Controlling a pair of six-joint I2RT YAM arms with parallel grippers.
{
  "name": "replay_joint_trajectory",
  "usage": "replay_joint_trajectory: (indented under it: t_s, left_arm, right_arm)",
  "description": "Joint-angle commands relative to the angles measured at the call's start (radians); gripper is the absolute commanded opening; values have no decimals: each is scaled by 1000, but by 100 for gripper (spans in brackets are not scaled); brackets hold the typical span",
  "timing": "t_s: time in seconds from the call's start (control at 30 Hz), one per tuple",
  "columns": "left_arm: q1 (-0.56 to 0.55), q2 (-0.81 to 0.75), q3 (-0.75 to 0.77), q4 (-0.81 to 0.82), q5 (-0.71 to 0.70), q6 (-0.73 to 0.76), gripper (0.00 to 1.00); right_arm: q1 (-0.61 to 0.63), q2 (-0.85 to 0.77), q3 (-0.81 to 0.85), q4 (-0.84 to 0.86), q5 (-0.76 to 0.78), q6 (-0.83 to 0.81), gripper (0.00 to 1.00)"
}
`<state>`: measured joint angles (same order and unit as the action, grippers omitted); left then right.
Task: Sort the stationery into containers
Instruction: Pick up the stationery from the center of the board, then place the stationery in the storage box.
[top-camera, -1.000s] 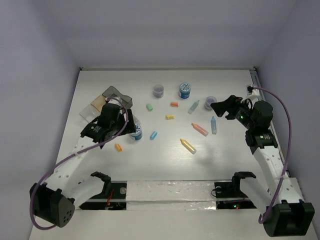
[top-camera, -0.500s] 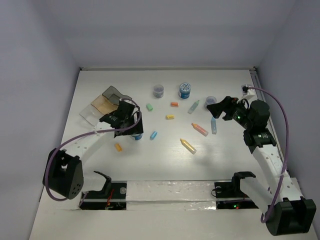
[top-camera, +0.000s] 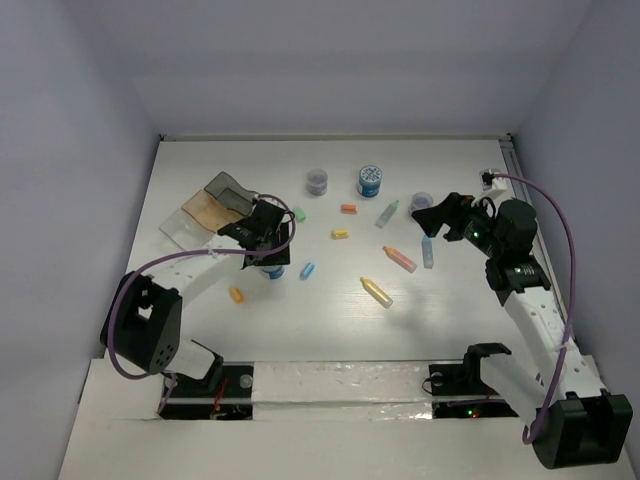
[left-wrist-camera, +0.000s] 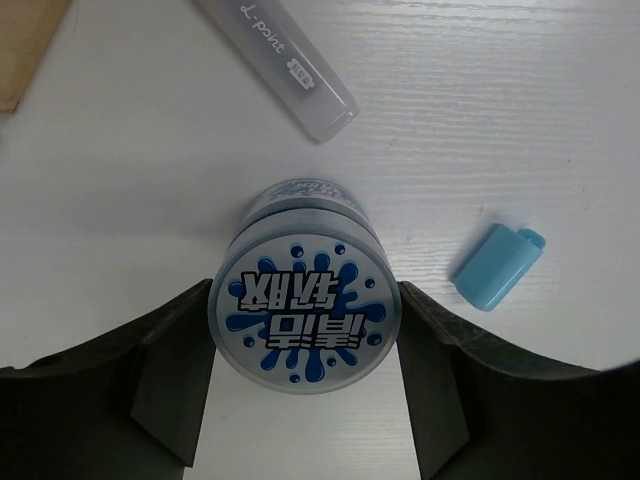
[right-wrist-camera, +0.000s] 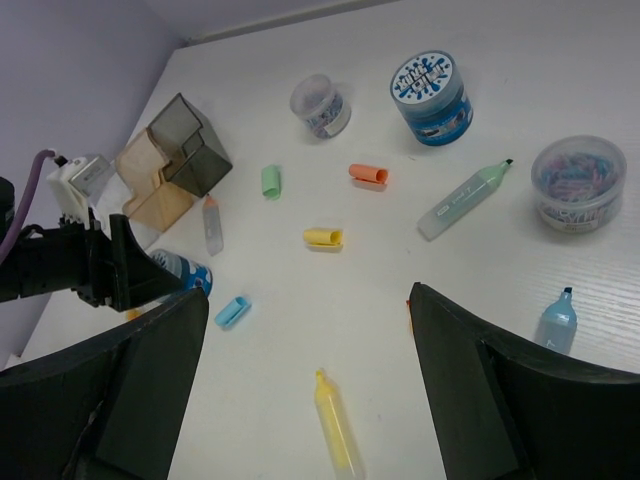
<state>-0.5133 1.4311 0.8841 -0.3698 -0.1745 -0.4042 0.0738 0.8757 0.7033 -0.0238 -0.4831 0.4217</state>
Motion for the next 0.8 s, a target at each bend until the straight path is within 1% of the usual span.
replay_joint_trajectory:
  t_s: [0.0, 0.07, 0.17, 0.27, 0.3, 0.37, 0.4, 0.47, 0.5, 0.53, 0.6, 0.67, 0.77]
  left_arm:
    - [-1, -14, 23, 23, -43, 7, 51]
    - [-1, -26, 26, 19, -60, 7, 41]
    - [-1, -61, 67, 23, -79, 13, 34]
    - [-1, -60, 200, 15, -118, 48, 33]
    - [12, -45, 293, 6, -122, 60, 33]
    - [50, 17, 395, -23, -154, 90, 33]
    - [70, 35, 476, -21, -160, 96, 33]
    - [119, 87, 538, 3, -143, 100, 33]
    - [175, 109, 591, 9, -135, 94, 33]
    - [200, 155, 616, 17, -114, 88, 32]
    - [257, 202, 680, 16, -115, 84, 31]
    - [282, 268, 734, -12, -105, 87, 31]
    - [295, 307, 748, -11, -126, 87, 31]
  right_arm:
    - [9, -6, 15, 25, -15, -15, 87]
    - [9, -6, 15, 27, -15, -15, 86]
    - [18, -3, 15, 27, -15, -15, 86]
    - [18, -1, 13, 27, -17, -15, 86]
    - [18, -1, 15, 27, -15, -17, 86]
    - [18, 0, 16, 27, -12, -18, 86]
    - [18, -3, 16, -2, -14, -21, 86]
    - [27, -6, 16, -4, -9, -23, 86]
    - [27, -10, 15, -7, -6, -24, 86]
    - [27, -9, 15, -5, -5, -24, 86]
    - [27, -4, 16, -8, -6, -24, 86]
    - [27, -4, 18, -11, -9, -26, 86]
    - [27, -7, 18, -11, -9, -27, 86]
